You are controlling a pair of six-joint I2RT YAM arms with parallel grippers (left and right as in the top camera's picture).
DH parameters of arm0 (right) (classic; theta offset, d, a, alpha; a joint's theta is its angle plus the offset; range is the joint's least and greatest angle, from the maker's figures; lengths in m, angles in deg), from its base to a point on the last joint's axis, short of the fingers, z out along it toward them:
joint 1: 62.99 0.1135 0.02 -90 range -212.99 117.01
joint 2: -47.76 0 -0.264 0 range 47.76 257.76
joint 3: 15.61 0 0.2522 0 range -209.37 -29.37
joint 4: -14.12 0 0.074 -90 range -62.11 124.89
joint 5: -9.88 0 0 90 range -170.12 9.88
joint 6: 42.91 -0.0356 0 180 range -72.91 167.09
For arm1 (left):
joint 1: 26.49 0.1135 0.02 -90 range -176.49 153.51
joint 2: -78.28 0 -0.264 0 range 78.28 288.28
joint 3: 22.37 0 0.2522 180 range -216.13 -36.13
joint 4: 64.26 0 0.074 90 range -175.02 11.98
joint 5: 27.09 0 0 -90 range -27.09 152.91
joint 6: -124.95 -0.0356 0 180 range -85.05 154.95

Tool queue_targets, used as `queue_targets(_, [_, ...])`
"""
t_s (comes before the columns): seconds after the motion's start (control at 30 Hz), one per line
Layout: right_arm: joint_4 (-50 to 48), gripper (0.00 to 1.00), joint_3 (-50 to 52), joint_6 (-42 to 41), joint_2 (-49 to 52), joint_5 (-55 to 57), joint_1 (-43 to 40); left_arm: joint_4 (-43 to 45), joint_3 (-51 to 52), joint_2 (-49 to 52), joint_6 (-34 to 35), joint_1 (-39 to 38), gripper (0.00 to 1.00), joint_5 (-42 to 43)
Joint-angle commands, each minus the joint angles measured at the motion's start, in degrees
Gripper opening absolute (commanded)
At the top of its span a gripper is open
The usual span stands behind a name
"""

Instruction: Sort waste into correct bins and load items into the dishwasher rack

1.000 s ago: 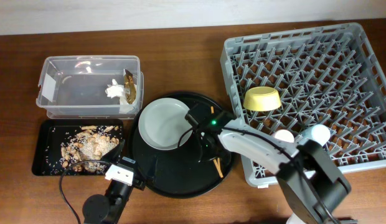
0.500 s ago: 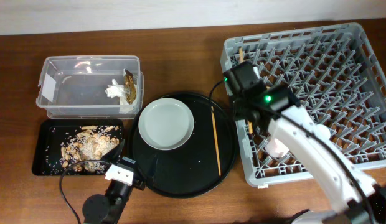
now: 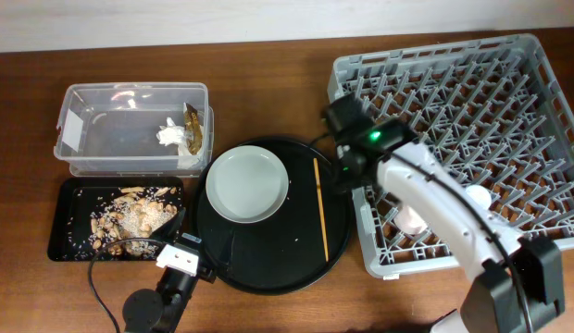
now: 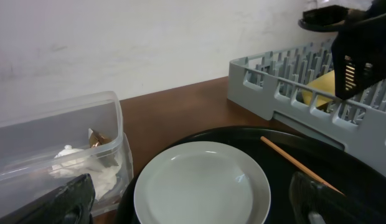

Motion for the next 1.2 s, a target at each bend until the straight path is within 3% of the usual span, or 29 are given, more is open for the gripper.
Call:
queue_targets(0.0, [0.0,0.54,1.3,-3.7,-0.4,-4.3,6.2,-0.3,0.1,-0.4,-0.5,0.4,0.99,0.8])
queue_targets(0.17, [-8.9,0.5,10.3,-7.1,2.8,-0.2,10.4,-0.3,0.1,-0.4,-0.5,0.4,0.99,0.8])
queue_targets(0.23, [-12.8,0.41,13.6,-7.4,4.3,0.3,10.0,-0.3,0.1,-0.4,-0.5,0.4,0.99,0.8])
queue_targets(0.33, [-16.6,0.37,16.4,-7.4,5.7,0.3,9.5,-0.3,0.1,-0.4,-0.5,0.4,0.99,0.8])
queue_targets(0.5, [-18.6,0.35,18.0,-7.4,7.3,-1.8,9.5,-0.3,0.1,-0.4,-0.5,0.4,0.99,0.8])
queue_targets(0.6, [-19.1,0.16,19.3,-7.4,8.7,-2.7,9.5,-0.3,0.1,-0.4,-0.5,0.4,1.0,0.8])
queue_targets(0.7, [-18.3,0.05,19.3,-7.4,8.6,-3.0,9.5,-0.3,0.1,-0.4,-0.5,0.4,0.99,0.8])
queue_targets(0.9, [-9.8,0.04,12.5,-6.7,2.1,-2.3,9.4,-0.3,0.1,-0.4,-0.5,0.4,0.99,0.8])
queue_targets(1.03, [-3.4,0.04,4.2,-6.7,-5.6,8.0,8.7,-0.3,0.1,-0.4,-0.5,0.4,0.99,0.8])
queue_targets(1.17, [-4.2,0.04,1.3,-6.3,-10.8,17.1,4.2,-0.3,0.1,-0.4,-0.5,0.4,0.99,0.8])
